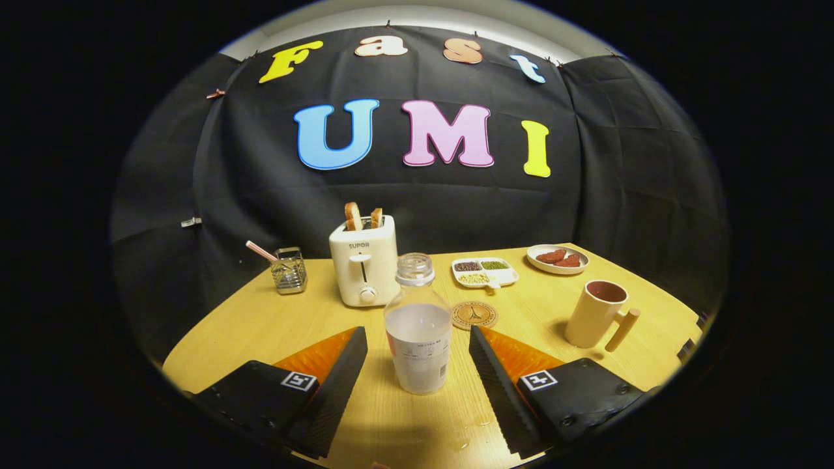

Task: Take the bottle from table, then pour the juice into the cup, finally place the bottle on the coaster

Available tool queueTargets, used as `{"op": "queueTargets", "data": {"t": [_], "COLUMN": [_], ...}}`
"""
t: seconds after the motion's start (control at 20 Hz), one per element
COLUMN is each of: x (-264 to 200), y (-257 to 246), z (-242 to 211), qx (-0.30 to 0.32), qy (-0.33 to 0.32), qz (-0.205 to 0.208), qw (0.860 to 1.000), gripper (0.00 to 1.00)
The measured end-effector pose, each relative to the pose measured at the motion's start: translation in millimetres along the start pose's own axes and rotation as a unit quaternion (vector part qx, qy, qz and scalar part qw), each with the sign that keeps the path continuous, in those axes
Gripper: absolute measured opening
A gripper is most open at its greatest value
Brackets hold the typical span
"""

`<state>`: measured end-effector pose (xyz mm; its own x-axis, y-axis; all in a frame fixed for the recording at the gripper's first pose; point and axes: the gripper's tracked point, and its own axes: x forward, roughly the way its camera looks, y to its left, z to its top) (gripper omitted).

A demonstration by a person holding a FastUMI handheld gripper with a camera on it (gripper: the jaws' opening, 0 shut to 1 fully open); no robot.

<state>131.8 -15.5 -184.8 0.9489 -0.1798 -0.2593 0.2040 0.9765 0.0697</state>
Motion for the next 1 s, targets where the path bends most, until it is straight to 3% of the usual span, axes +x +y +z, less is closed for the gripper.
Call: {"op": "queueTargets", "data": {"t": [0.2,0.75,0.9,1.0], "x": [26.5,69.3,72.5,76.3], "y": [-3.4,-4.6,-5.1,-4.6], "z": [-20.5,-23.2,-20.5,-21.3], "qx": [-0.006,-0.019,-0.031,-0.031], "qy": [0.010,-0.001,-0.005,-0.003], "qz": [-0.010,-0.035,-0.036,-0.033], "qw": [1.000,0.999,0.999,0.999], "gripper": [0.97,0.96,0.82,0.79]}}
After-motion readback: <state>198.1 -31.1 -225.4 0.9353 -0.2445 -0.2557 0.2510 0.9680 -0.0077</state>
